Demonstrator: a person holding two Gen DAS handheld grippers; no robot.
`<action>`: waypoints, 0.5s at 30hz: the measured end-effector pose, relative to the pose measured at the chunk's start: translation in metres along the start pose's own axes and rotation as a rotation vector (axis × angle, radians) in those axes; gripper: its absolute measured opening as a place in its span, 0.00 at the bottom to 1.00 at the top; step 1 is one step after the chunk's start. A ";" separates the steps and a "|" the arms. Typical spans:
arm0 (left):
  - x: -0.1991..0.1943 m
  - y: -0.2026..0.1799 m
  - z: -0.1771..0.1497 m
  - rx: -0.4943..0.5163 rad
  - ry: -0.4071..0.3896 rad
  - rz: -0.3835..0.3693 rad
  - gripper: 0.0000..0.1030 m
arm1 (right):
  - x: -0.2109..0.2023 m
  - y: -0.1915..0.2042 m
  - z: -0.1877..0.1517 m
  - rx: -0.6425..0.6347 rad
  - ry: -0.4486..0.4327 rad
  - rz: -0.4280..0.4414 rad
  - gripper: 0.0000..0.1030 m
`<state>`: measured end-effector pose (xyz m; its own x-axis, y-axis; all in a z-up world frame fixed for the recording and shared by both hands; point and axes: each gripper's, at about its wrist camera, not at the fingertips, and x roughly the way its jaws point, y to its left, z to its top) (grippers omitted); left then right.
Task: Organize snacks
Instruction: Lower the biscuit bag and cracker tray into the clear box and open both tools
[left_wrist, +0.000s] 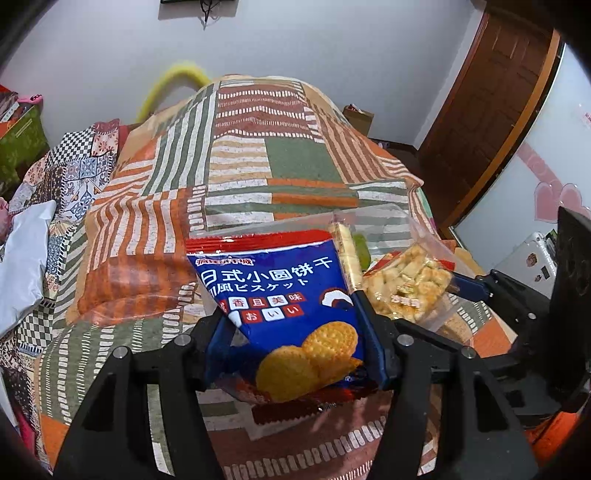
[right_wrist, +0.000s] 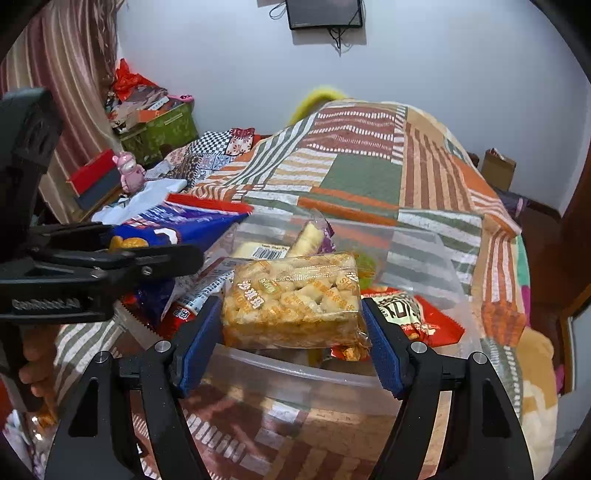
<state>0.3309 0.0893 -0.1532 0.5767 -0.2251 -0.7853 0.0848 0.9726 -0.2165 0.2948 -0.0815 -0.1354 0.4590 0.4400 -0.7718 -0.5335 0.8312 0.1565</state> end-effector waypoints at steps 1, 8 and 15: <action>0.001 0.000 0.000 -0.003 0.001 0.001 0.60 | 0.000 -0.002 0.000 0.011 0.006 0.008 0.70; -0.005 0.004 0.004 -0.030 0.008 0.001 0.67 | -0.006 -0.008 0.001 0.049 0.024 0.019 0.71; -0.032 -0.004 0.004 -0.018 -0.035 -0.014 0.68 | -0.026 -0.006 0.004 0.041 -0.013 0.014 0.71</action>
<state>0.3155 0.0924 -0.1245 0.6035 -0.2361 -0.7616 0.0785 0.9681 -0.2379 0.2892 -0.0966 -0.1133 0.4613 0.4561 -0.7610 -0.5104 0.8380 0.1929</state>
